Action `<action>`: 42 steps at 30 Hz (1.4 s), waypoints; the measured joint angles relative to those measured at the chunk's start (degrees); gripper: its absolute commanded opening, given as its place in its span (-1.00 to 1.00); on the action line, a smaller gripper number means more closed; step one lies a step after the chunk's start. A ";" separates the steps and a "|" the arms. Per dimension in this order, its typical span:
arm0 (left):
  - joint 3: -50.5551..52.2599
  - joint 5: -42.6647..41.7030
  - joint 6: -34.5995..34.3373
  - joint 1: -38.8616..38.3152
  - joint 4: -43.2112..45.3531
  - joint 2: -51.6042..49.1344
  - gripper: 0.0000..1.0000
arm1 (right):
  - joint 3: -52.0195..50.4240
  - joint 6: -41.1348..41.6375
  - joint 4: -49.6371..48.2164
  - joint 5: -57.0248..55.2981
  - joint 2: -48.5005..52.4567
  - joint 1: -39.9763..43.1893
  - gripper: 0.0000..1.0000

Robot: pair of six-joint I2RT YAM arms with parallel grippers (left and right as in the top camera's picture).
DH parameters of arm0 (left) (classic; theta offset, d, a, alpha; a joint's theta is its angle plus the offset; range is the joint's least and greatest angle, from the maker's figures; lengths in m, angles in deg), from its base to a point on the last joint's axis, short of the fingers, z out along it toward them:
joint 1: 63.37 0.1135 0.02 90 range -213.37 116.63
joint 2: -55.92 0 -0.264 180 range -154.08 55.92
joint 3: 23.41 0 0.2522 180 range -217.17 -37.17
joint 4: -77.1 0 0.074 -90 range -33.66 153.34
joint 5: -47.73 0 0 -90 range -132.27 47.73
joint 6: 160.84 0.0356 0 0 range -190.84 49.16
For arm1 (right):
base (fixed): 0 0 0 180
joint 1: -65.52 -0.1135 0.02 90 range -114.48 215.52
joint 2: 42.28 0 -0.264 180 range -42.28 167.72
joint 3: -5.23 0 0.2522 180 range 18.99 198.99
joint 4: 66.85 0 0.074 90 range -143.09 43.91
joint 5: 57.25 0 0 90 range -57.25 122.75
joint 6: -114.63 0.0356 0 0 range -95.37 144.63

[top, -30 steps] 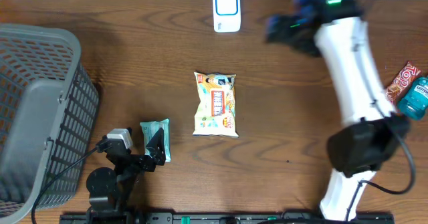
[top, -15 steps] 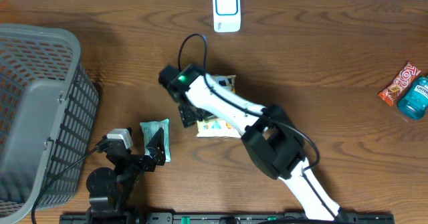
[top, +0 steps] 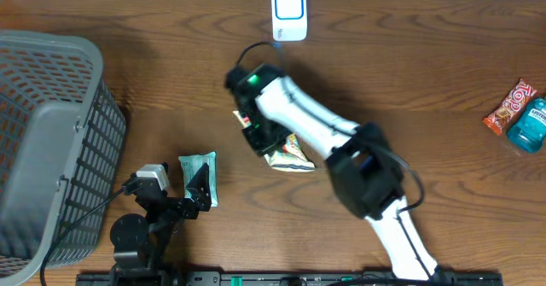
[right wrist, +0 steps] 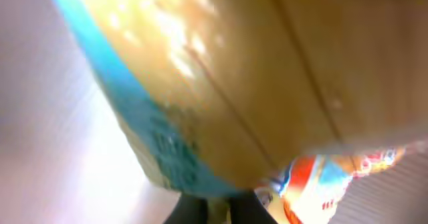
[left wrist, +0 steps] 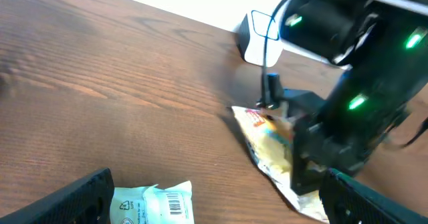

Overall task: Scan the item barcode
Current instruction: 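Reach the right gripper to the yellow chip bag and grasp it, then lift the chip bag with the right gripper and turn it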

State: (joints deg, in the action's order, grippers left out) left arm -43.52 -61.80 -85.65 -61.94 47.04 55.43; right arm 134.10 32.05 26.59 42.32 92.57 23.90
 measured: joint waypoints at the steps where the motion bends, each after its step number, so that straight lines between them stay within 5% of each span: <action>1: 0.00 0.00 -0.02 0.00 0.00 0.00 0.95 | 0.00 -4.96 1.64 4.90 -0.87 1.38 -0.98; 5: 0.00 0.00 0.00 0.00 0.00 0.00 0.96 | -0.02 -28.13 10.99 27.26 -7.02 8.57 -0.97; 12: 0.00 0.00 0.00 0.00 0.00 0.00 0.95 | -0.57 -43.80 17.62 47.60 -9.09 15.13 -0.98; 21: 0.00 0.00 -0.02 0.00 0.00 0.00 0.95 | -1.36 -57.96 13.55 50.10 -9.09 14.91 -0.97; 26: 0.00 0.00 0.00 0.00 0.00 0.00 0.96 | -4.24 -54.69 0.55 40.79 -8.96 13.29 -0.97; 30: 0.00 0.00 -0.02 0.00 0.00 0.00 0.95 | -4.68 -40.48 -8.28 26.93 -8.76 11.58 -0.95; 34: 0.00 0.00 -0.02 0.00 -0.02 0.00 0.95 | -4.68 -30.93 -9.14 13.55 -8.76 7.43 -0.28; 35: 0.00 0.00 -0.02 0.00 0.00 0.00 0.96 | -4.68 -29.03 -9.49 11.13 -8.76 5.95 0.01; 36: 0.00 0.00 -0.02 0.00 0.00 0.00 0.96 | -4.68 -25.27 -10.51 6.49 -8.76 3.50 0.79; 38: 0.00 0.00 -0.02 0.00 0.00 0.00 0.96 | -4.68 -21.29 -11.39 -0.13 -8.76 0.20 0.98; 42: 0.00 0.00 0.00 0.00 0.00 0.00 0.96 | -4.68 -15.74 -12.70 -12.83 -8.76 -4.55 0.99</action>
State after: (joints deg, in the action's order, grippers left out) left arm -43.52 -61.80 -85.65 -61.94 47.04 55.43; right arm 129.42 16.31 13.89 29.49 83.80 19.35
